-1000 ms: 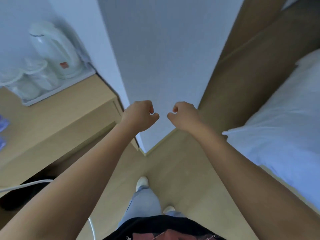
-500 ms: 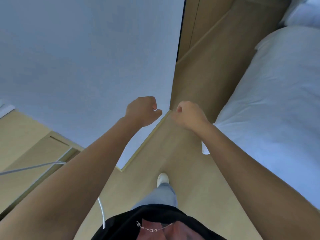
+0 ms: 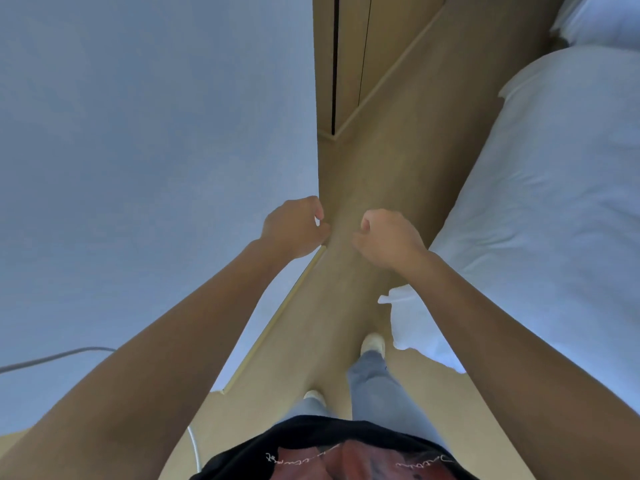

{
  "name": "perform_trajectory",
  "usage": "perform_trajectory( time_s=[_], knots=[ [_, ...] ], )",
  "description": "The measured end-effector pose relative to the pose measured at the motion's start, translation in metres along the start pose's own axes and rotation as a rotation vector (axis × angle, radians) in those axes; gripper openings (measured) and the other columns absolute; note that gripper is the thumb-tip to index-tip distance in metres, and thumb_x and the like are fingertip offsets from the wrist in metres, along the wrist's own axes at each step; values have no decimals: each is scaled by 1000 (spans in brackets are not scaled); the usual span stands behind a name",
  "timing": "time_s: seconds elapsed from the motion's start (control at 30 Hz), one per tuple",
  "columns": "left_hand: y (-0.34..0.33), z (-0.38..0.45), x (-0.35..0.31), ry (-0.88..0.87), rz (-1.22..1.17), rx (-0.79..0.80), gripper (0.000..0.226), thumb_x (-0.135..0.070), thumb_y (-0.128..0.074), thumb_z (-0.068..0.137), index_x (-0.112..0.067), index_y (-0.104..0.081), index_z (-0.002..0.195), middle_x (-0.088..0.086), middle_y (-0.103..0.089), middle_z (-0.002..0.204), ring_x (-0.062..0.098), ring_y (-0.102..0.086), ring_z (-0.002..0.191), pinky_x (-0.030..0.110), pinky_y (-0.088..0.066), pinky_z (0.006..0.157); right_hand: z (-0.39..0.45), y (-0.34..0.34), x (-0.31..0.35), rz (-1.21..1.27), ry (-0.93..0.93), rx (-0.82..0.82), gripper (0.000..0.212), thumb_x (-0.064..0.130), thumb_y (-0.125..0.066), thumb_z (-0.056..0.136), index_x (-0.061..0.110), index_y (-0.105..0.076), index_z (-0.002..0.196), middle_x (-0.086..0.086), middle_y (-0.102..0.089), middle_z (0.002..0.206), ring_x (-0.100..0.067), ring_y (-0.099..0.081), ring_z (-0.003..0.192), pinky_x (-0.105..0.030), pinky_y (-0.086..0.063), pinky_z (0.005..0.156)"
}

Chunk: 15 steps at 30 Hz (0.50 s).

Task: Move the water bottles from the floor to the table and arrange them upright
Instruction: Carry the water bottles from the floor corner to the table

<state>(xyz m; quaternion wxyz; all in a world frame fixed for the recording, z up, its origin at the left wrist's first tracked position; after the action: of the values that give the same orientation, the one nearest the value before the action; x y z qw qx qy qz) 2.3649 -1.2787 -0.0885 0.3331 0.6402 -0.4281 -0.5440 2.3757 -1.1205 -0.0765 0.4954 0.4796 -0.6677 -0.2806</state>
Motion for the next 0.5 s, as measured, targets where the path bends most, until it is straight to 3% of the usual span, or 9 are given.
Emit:
perform_trajectory(
  time_s=[0.17, 0.33, 0.43, 0.5],
  knots=[
    [0, 83, -32, 49, 19, -12, 18, -22, -44, 87, -22, -54, 102, 1, -63, 95, 23, -58, 86, 29, -45, 72, 82, 30, -27, -25, 36, 19, 28, 28, -49, 86, 10, -56, 106, -7, -60, 102, -23, -52, 83, -30, -42, 71],
    [-5, 157, -60, 85, 52, -16, 21, -21, -42, 89, -20, -54, 106, 2, -64, 98, 22, -58, 81, 28, -44, 69, 157, 62, -46, -32, 79, 72, 27, 28, -47, 83, 10, -56, 102, -7, -61, 97, -26, -55, 86, -30, -40, 66],
    [-6, 198, -66, 123, 34, -17, 29, -19, -39, 86, -17, -51, 111, -3, -55, 78, 18, -51, 69, 26, -39, 61, 199, 81, -54, -43, 121, 90, 25, 29, -48, 83, 10, -56, 98, -6, -61, 94, -24, -54, 83, -29, -39, 64],
    [-11, 224, -68, 147, -4, 6, 28, -21, -39, 83, -17, -53, 107, -3, -57, 82, 20, -54, 73, 27, -41, 64, 226, 92, -58, -56, 146, 97, 28, 30, -47, 84, 11, -56, 102, -6, -61, 97, -24, -55, 87, -30, -40, 67]
  ],
)
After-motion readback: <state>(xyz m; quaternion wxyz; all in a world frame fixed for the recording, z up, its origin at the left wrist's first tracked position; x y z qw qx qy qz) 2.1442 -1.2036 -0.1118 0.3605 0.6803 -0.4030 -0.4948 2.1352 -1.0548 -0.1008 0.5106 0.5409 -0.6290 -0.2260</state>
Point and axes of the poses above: each hand's wrist, its own z-axis towards the middle knuckle, its own y-axis out of the back of the hand, x = y × z, the point moved 3 cm from there along z, towards the middle knuckle
